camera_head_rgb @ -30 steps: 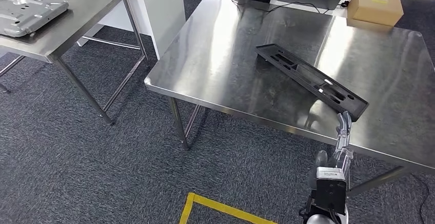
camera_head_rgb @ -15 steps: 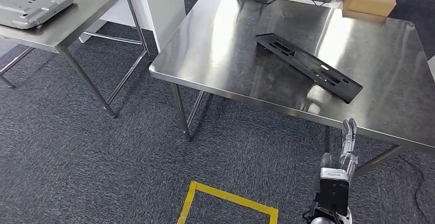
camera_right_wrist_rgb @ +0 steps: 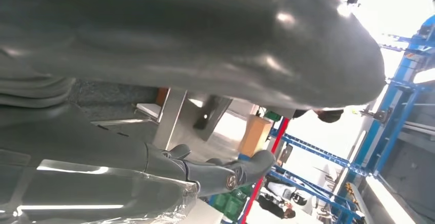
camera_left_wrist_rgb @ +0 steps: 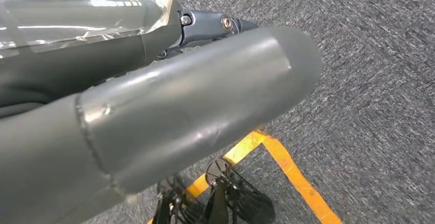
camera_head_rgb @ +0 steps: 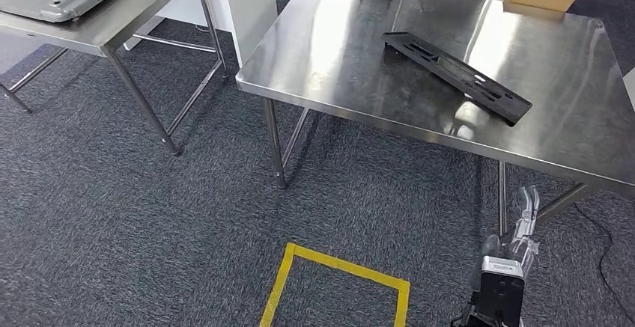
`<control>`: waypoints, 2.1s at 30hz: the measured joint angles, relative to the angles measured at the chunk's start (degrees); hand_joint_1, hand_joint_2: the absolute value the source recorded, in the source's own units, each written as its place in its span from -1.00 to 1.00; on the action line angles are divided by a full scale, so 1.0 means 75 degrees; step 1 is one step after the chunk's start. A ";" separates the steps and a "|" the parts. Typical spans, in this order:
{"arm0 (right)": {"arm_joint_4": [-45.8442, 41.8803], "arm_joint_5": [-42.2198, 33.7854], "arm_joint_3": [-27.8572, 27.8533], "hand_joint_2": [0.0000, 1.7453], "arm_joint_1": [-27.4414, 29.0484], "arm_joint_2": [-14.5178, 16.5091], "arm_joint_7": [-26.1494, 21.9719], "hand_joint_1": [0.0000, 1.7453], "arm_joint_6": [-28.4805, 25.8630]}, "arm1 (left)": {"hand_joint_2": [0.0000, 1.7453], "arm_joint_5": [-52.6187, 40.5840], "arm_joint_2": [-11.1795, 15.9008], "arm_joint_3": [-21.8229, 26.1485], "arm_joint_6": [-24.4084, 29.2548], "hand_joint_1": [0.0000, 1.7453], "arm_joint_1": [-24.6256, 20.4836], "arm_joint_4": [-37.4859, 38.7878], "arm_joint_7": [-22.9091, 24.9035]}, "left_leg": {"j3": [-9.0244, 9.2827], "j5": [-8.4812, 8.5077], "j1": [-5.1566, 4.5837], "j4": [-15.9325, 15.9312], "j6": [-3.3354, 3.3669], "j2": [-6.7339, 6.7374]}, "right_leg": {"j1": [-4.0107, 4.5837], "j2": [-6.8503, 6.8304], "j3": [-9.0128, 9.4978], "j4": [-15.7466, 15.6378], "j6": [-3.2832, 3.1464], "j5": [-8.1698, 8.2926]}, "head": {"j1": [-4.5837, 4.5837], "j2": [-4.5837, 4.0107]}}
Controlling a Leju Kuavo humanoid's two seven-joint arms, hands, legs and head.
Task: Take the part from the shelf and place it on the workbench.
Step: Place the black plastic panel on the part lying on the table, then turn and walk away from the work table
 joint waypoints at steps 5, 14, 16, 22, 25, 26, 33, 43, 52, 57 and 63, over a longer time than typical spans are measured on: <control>-0.0003 -0.0009 -0.0019 -1.00 0.0036 0.0004 -0.0018 -1.00 -0.0031 | -1.00 -0.0007 0.0017 -0.0032 -0.0012 -1.00 0.0032 0.0000 0.0001 | -0.0171 -0.0308 0.0082 0.0213 -0.0277 -0.0019 | -0.0042 -0.0028 -0.0125 -0.0347 -0.0328 0.0282 | -0.0038 0.0000; -0.0003 -0.0009 -0.0023 -1.00 0.0096 0.0011 -0.0019 -1.00 -0.0042 | -1.00 -0.0016 0.0068 -0.0077 -0.0018 -1.00 0.0020 0.0001 0.0001 | 0.0948 -0.1052 0.0264 0.0649 -0.0586 -0.0044 | -0.0111 -0.0091 -0.1148 0.0069 -0.0171 0.0906 | -0.0098 0.0000; -0.0009 -0.0009 -0.0025 -1.00 0.0098 0.0014 -0.0019 -1.00 -0.0059 | -1.00 -0.0028 0.0067 -0.0092 -0.0028 -1.00 0.0009 0.0002 -0.0001 | 0.1241 -0.1267 0.0223 0.0097 -0.0510 -0.0070 | -0.0078 -0.0098 -0.1268 0.0170 -0.0060 0.0982 | -0.0107 0.0000; 0.0004 -0.0163 -0.0046 -1.00 0.0185 -0.0033 -0.0043 -1.00 -0.0227 | -1.00 -0.0042 0.0080 -0.0157 -0.0023 -1.00 0.0032 0.0006 0.0000 | 0.0685 -0.0833 0.0126 0.0011 0.0010 0.0007 | -0.0138 -0.0037 -0.1818 0.1220 0.0004 0.0130 | -0.0048 0.0000; 0.0047 -0.0262 -0.0062 -1.00 0.0230 -0.0106 -0.0100 -1.00 -0.0290 | -1.00 -0.0035 0.0086 -0.0158 -0.0026 -1.00 0.0038 0.0006 0.0002 | 0.0334 -0.0550 0.0093 0.0024 0.0027 0.0014 | -0.0124 -0.0025 -0.1913 0.2375 0.0049 -0.0376 | -0.0025 0.0000; 0.0062 -0.0280 -0.0067 -1.00 0.0242 -0.0125 -0.0118 -1.00 -0.0303 | -1.00 -0.0031 0.0084 -0.0158 -0.0031 -1.00 0.0039 0.0006 0.0004 | 0.0228 -0.0455 0.0085 0.0030 0.0017 0.0015 | -0.0110 -0.0020 -0.1729 0.2371 0.0111 -0.0274 | -0.0020 0.0000; 0.0103 -0.0453 -0.0058 -1.00 0.0296 -0.0195 -0.0175 -1.00 -0.0553 | -1.00 -0.0056 0.0084 -0.0176 -0.0093 -1.00 0.0045 0.0006 0.0026 | -0.0074 0.0089 0.0077 -0.0025 -0.0240 0.0011 | 0.0013 0.0003 0.0056 -0.0253 -0.0136 -0.0083 | -0.0023 0.0000; 0.0203 -0.0748 -0.0017 -1.00 0.0454 -0.0349 -0.0172 -1.00 -0.0834 | -1.00 -0.0254 0.0130 -0.0243 -0.0175 -1.00 0.0092 0.0015 0.0044 | 0.0334 -0.1047 0.0134 0.1305 -0.0427 -0.0022 | -0.0010 -0.0075 -0.0711 -0.0089 -0.0351 0.0586 | -0.0082 0.0000; 0.0214 -0.0946 -0.0023 -1.00 0.0554 -0.0549 -0.0182 -1.00 -0.1011 | -1.00 -0.0353 0.0120 -0.0398 -0.0183 -1.00 0.0090 0.0020 -0.0034 | 0.0968 -0.0763 0.0102 -0.0248 0.0026 0.0046 | 0.0001 -0.0027 -0.1356 0.0845 -0.0086 0.0154 | -0.0032 0.0000; 0.0284 -0.1219 -0.0047 -1.00 0.0697 -0.0769 -0.0235 -1.00 -0.1233 | -1.00 -0.0479 0.0127 -0.0458 -0.0223 -1.00 0.0110 0.0023 -0.0060 | 0.0512 -0.0429 0.0111 -0.0233 -0.0007 0.0060 | -0.0113 -0.0010 -0.1399 0.1950 0.0129 -0.0302 | 0.0011 0.0000; 0.0294 -0.1317 -0.0046 -1.00 0.0837 -0.0886 -0.0266 -1.00 -0.1381 | -1.00 -0.0550 0.0142 -0.0584 -0.0254 -1.00 0.0121 0.0023 -0.0078 | 0.0287 -0.0073 0.0097 -0.0227 -0.0279 0.0050 | -0.0121 0.0050 -0.0050 -0.0283 0.0177 0.0101 | -0.0007 0.0000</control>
